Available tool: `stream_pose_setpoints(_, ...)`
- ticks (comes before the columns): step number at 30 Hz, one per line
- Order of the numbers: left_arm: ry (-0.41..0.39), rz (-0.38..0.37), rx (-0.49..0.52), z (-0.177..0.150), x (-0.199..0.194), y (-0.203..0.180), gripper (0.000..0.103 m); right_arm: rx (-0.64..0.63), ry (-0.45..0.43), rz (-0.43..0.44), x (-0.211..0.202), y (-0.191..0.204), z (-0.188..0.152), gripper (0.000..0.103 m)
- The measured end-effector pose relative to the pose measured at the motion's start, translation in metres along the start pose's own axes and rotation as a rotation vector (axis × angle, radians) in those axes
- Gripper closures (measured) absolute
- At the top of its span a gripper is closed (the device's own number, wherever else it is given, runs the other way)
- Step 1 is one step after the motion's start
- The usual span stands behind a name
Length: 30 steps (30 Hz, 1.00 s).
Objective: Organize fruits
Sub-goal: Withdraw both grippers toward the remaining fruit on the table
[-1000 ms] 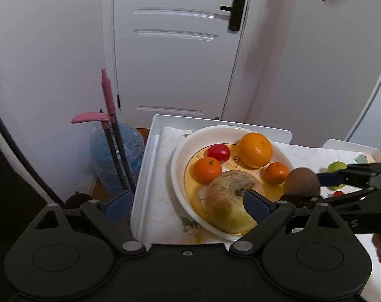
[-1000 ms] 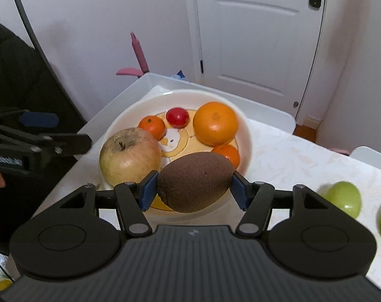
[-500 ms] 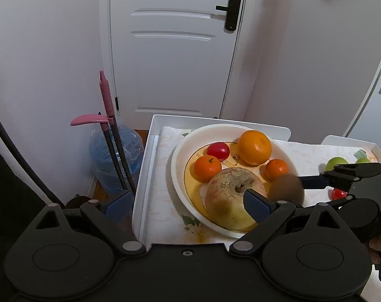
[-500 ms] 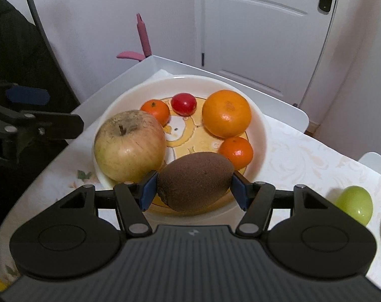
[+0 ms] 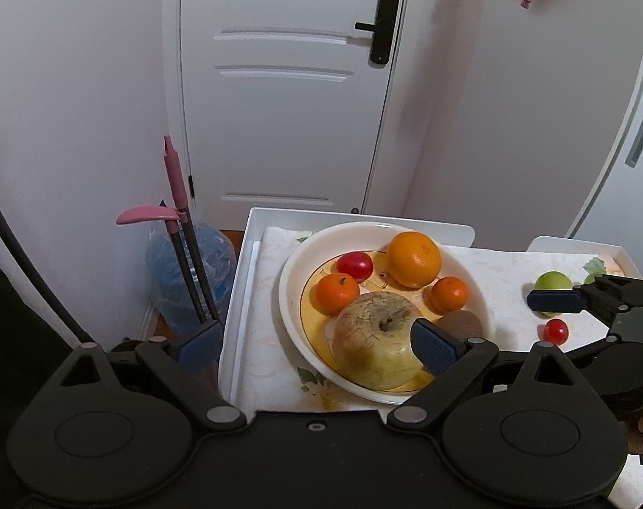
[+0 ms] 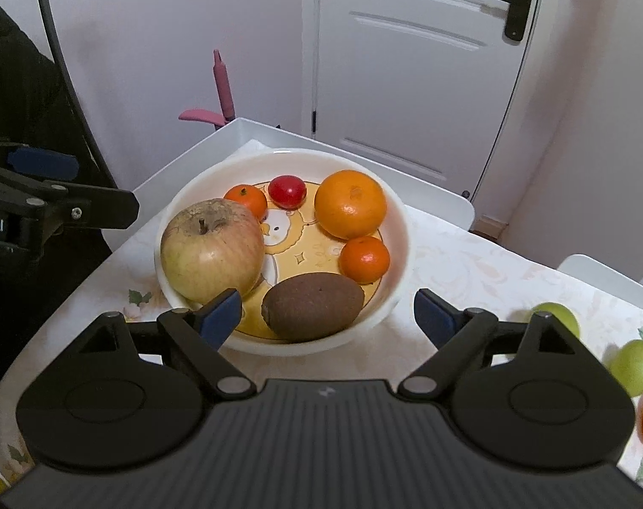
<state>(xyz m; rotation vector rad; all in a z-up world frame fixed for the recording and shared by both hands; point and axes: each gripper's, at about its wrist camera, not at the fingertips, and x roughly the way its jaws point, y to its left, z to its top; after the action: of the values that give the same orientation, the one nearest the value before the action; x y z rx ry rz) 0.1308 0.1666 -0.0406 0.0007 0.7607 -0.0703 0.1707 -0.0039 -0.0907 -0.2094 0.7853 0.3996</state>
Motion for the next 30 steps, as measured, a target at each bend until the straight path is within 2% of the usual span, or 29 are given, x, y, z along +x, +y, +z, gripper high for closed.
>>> stream_pose_setpoints(16, -0.084, -0.050, 0.020, 0.015, -0.044, -0.036, 0.006, 0.103, -0.080, -0.062, -0.082, -0.023, -0.009, 0.000)
stream_pose_setpoints(22, -0.107, -0.057, 0.026, 0.017, -0.052, -0.071, 0.006, 0.144, -0.109, -0.089, -0.116, -0.058, -0.029, 0.000)
stream_pose_setpoints(30, -0.096, -0.043, 0.033, 0.010, -0.053, -0.133, 0.006, 0.190, -0.091, -0.158, -0.144, -0.120, -0.061, 0.000)
